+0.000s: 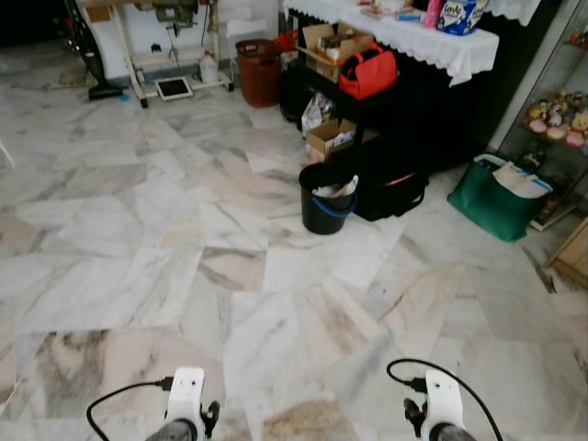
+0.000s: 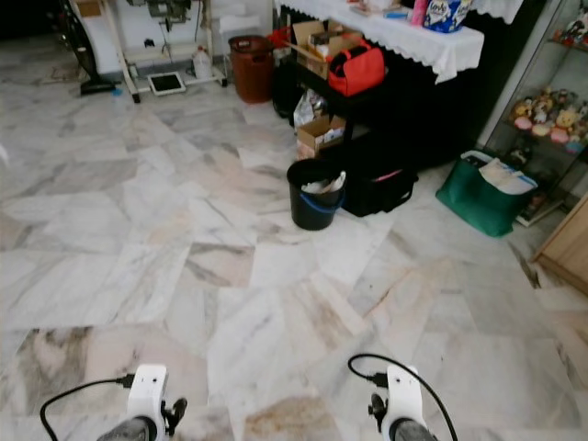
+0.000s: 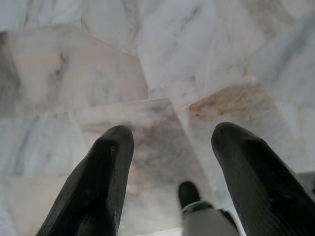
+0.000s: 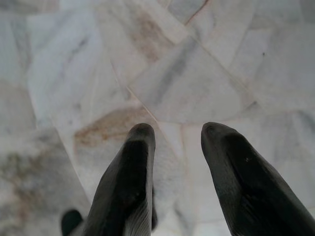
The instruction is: Setting the table
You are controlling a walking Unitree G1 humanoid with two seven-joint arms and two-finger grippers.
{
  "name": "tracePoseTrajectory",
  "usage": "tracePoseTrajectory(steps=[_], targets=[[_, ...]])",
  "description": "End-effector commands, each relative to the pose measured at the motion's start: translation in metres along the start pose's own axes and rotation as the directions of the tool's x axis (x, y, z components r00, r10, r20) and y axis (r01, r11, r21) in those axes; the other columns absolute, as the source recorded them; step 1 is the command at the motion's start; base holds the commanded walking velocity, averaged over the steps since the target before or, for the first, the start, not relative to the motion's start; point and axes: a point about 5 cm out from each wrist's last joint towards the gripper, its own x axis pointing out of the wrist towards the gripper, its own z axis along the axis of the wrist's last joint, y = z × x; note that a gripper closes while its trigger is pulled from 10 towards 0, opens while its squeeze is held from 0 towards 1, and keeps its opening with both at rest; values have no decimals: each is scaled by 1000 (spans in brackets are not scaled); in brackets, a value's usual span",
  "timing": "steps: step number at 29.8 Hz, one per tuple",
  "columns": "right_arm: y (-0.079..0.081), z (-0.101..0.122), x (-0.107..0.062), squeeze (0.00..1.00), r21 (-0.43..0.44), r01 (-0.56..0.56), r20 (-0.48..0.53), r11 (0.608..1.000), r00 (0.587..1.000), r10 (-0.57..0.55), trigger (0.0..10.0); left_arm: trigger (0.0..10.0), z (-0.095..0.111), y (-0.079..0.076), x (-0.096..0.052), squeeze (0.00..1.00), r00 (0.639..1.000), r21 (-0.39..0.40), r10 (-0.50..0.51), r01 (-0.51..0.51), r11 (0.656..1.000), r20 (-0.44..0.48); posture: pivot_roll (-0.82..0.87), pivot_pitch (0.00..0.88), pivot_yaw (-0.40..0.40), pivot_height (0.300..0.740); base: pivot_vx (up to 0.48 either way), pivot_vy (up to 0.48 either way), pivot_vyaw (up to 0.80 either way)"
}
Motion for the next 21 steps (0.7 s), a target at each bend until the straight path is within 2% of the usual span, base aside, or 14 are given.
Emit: tracePoseTrajectory(steps=[1, 6, 13, 21], targets=[[-3, -1, -1, 0, 15, 15, -4, 1000, 1000, -15, 10000, 10000, 3, -3, 1, 0, 1000, 36, -14, 14, 999, -3, 19, 0, 7, 740, 0, 0, -750], [-3, -1, 0, 0, 17, 13, -3, 1000, 1000, -13, 10000, 10000, 4, -2, 1, 0, 1000, 64, -9, 9, 998, 1, 22, 0, 7, 740, 0, 0, -751], [-3, 0, 0, 0, 16, 14, -4, 1000, 1000, -14, 10000, 10000, 3, -2, 1, 0, 1000, 73, -4, 4, 997, -6, 25, 0, 4, 740, 0, -250, -754], [-3, 1, 0, 0, 12, 12, -2, 1000, 1000, -12, 10000, 10000, 2, -2, 1, 0, 1000, 73, 0, 1, 997, -6, 27, 0, 1, 740, 0, 0, -755]])
